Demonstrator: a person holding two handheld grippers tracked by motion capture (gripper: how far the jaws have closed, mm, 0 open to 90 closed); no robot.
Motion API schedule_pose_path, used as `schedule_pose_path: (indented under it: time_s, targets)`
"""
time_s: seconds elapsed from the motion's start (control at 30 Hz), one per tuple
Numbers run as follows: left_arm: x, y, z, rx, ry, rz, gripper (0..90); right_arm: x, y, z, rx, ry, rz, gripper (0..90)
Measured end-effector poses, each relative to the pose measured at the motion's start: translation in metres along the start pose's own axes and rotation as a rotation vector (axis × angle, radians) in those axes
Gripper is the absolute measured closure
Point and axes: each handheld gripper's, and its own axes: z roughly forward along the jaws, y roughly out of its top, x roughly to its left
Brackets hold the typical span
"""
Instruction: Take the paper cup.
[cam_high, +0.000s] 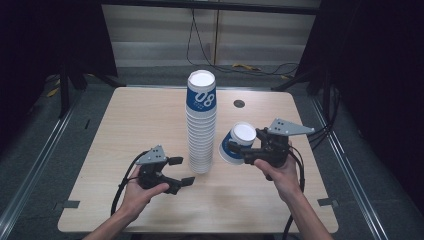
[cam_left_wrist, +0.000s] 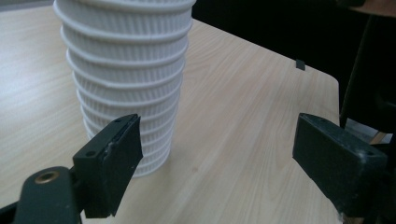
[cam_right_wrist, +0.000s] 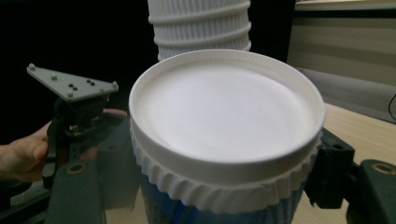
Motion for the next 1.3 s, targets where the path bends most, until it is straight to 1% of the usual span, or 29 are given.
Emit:
schedule_pose_path:
  time_s: [0.03,0.07,0.1,0.13,0.2,0.23,0.27,0.33,0.37,0.43,0.47,0.5,0.57,0.6,0.7,0.73,0.8,0.83,0.87,0.9,0.93,0.97,1.07,1.13,1.17,1.2,1.23,1.27,1.3]
  targets:
    - [-0.001,0.002,0.001,-0.012,-0.007,0.001,15.8,0.0,-0.003,0.002,0.002,0.008,-0.001,27.1]
    - [-0.002,0.004,0.001,-0.024,-0.013,0.002,15.8,0.0,-0.006,0.004,0.011,0.015,0.012,27.1]
    - [-0.002,0.005,0.001,-0.028,-0.015,0.002,15.7,0.001,-0.01,0.007,0.009,0.024,0.013,27.1]
    - [-0.003,0.004,0.002,-0.031,-0.017,0.003,15.7,0.001,-0.01,0.007,0.009,0.024,0.013,27.1]
    - [-0.006,0.001,0.005,-0.012,-0.01,0.021,15.7,0.003,-0.015,0.012,0.017,0.035,0.025,27.2]
    - [-0.006,0.001,0.005,-0.012,-0.01,0.021,15.7,0.003,-0.015,0.012,0.017,0.035,0.025,27.2]
    - [-0.006,0.0,0.005,-0.011,-0.021,0.018,15.7,0.004,-0.018,0.014,0.019,0.049,0.024,27.2]
    - [-0.007,0.0,0.004,-0.019,-0.016,0.02,15.7,0.007,-0.025,0.019,0.022,0.063,0.022,27.2]
    - [-0.006,0.0,0.003,-0.024,-0.021,0.017,15.7,0.008,-0.032,0.024,0.035,0.089,0.029,27.3]
    - [-0.006,-0.001,0.003,-0.025,-0.015,0.013,15.7,0.009,-0.037,0.029,0.057,0.1,0.038,27.3]
    - [-0.006,-0.002,0.004,-0.022,-0.011,0.004,15.6,0.01,-0.039,0.032,0.068,0.108,0.039,27.3]
    - [-0.006,-0.004,0.004,-0.009,-0.028,0.007,15.6,0.011,-0.041,0.034,0.075,0.111,0.038,27.4]
    - [-0.007,-0.005,0.004,-0.011,-0.027,0.008,15.7,0.013,-0.044,0.037,0.081,0.131,0.044,27.3]
    - [-0.007,-0.005,0.003,-0.011,-0.034,0.005,15.7,0.013,-0.044,0.037,0.081,0.131,0.044,27.3]
    - [-0.007,-0.008,0.002,-0.027,-0.067,0.007,15.6,0.016,-0.05,0.041,0.085,0.161,0.044,27.3]
    - [-0.007,-0.008,0.002,-0.014,-0.071,0.017,15.6,0.016,-0.05,0.041,0.085,0.161,0.044,27.3]
    - [-0.007,-0.009,0.0,-0.016,-0.081,0.036,15.6,0.017,-0.053,0.043,0.087,0.166,0.045,27.3]
    - [-0.007,-0.011,0.0,-0.016,-0.09,0.041,15.6,0.018,-0.055,0.045,0.075,0.183,0.06,27.4]
    - [-0.007,-0.011,0.0,-0.015,-0.096,0.037,15.6,0.019,-0.055,0.046,0.075,0.192,0.06,27.4]
    - [-0.008,-0.012,0.001,-0.004,-0.098,0.038,15.6,0.021,-0.056,0.047,0.078,0.201,0.054,27.4]
    - [-0.01,-0.013,0.002,0.0,-0.11,0.038,15.8,0.022,-0.056,0.048,0.077,0.196,0.051,27.5]
    - [-0.01,-0.013,0.002,0.0,-0.11,0.038,15.8,0.023,-0.056,0.049,0.07,0.208,0.047,27.6]
    - [-0.011,-0.012,0.002,-0.014,-0.113,0.036,15.9,0.025,-0.059,0.052,0.086,0.227,0.045,27.6]
    - [-0.011,-0.012,0.002,-0.026,-0.128,0.02,15.9,0.025,-0.061,0.053,0.088,0.229,0.052,27.6]
    - [-0.012,-0.012,0.001,-0.03,-0.123,0.033,15.8,0.027,-0.065,0.056,0.104,0.239,0.052,27.6]
    - [-0.013,-0.012,0.001,-0.029,-0.112,0.053,15.8,0.027,-0.065,0.056,0.104,0.239,0.052,27.6]
    - [-0.014,-0.012,0.002,-0.028,-0.113,0.059,15.8,0.028,-0.067,0.06,0.108,0.247,0.05,27.6]
    - [-0.014,-0.012,0.002,-0.028,-0.113,0.059,15.8,0.028,-0.067,0.06,0.108,0.247,0.05,27.6]
    - [-0.014,-0.013,0.003,-0.036,-0.123,0.045,15.8,0.029,-0.068,0.061,0.113,0.246,0.054,27.6]
